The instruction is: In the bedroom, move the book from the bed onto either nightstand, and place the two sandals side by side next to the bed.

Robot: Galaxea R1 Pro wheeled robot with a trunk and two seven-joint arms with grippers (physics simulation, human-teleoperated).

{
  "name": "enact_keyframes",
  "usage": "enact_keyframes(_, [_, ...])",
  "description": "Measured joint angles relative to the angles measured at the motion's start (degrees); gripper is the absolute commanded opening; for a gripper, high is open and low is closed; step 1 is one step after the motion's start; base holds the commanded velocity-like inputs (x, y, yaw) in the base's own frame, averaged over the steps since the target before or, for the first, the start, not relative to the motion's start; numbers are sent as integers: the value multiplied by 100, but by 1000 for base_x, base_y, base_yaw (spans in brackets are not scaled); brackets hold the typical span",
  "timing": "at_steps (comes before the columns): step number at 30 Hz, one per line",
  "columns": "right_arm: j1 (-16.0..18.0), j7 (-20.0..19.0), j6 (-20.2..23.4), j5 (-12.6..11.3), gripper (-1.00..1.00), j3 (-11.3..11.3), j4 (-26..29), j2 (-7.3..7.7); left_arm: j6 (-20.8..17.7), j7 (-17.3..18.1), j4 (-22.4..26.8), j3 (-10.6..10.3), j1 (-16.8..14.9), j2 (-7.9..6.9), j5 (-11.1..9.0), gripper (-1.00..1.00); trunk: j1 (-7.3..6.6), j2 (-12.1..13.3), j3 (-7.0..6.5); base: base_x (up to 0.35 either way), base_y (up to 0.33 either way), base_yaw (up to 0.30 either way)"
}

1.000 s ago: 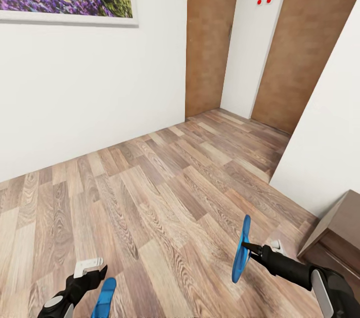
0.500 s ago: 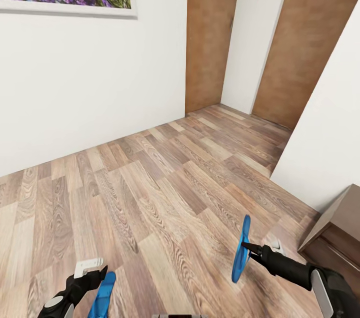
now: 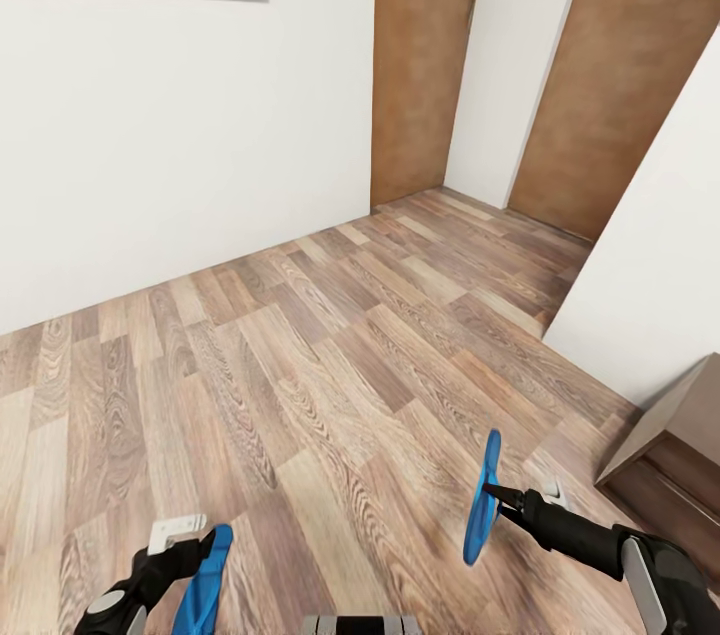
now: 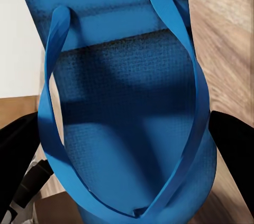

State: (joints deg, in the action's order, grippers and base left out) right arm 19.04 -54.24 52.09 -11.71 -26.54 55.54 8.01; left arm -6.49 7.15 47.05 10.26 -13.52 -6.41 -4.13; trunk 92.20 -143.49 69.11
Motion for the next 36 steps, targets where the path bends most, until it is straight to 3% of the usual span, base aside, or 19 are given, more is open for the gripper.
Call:
enact_keyframes(3, [0, 0, 0, 0, -100, 0, 0, 0, -8, 251, 42, 1, -6, -8, 19, 100, 8, -4, 66, 0, 0, 0])
enact_keyframes(6, [0, 0, 0, 0, -100, 0, 0, 0, -146, 417, 112, 1, -46, -8, 219, 100, 15, -8, 133, 0, 0, 0])
enact_keyframes(8, [0, 0, 0, 3, -100, 0, 1, 0, -506, 455, 314, 0, -69, 0, 436, 100, 21, -11, 177, 0, 0, 0])
enact_keyframes(13, [0, 0, 0, 8, -100, 0, 1, -5, -1408, 521, 864, -3, -84, 6, 628, 100, 33, -17, 288, 0, 0, 0])
enact_keyframes(15, [0, 0, -1, 8, -100, 5, 1, -6, -1616, 723, 984, -4, -86, 4, 664, 100, 39, -20, 332, 0, 0, 0])
enact_keyframes(21, [0, 0, 0, 9, -100, 8, 1, -8, -1704, 928, 1040, 4, -87, -17, 697, 100, 54, -28, 466, 0, 0, 0])
enact_keyframes(36, [0, 6, 0, 9, -100, 9, -1, -6, -1690, 917, 1047, 5, -91, -29, 714, 100, 93, -48, 798, 0, 0, 0])
